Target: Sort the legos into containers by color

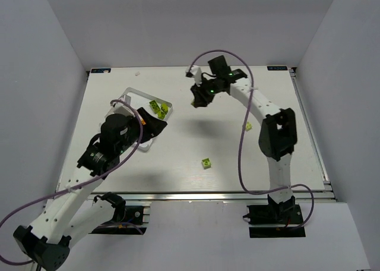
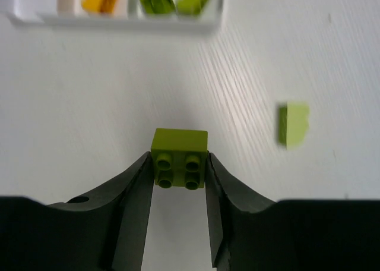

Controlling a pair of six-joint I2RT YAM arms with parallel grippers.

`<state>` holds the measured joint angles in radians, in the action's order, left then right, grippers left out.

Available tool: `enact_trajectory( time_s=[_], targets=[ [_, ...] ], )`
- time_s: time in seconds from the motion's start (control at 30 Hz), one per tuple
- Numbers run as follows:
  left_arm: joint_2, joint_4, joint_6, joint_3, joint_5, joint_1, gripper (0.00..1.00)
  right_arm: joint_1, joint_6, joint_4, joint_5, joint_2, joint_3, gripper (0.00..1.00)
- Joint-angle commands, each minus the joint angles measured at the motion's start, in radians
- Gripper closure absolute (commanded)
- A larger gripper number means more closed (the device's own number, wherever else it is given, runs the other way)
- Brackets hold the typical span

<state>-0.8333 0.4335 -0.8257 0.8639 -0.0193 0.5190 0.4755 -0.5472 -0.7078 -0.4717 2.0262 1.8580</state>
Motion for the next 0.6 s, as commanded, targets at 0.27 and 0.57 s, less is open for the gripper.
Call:
enact_trajectory(
  time_s=[0.27,0.57],
  targets=[
    [0.123,0.201,-0.093,0.032,0.150,-0.005,0.28,0.204,0.423,0.555,0.008,0.330,0.259,1.00],
    [0.114,0.249,-0.095,0.055,0.145,-0.005,0.28,0.270,0.532,0.789,0.159,0.473,0.328,0.96]
  ],
)
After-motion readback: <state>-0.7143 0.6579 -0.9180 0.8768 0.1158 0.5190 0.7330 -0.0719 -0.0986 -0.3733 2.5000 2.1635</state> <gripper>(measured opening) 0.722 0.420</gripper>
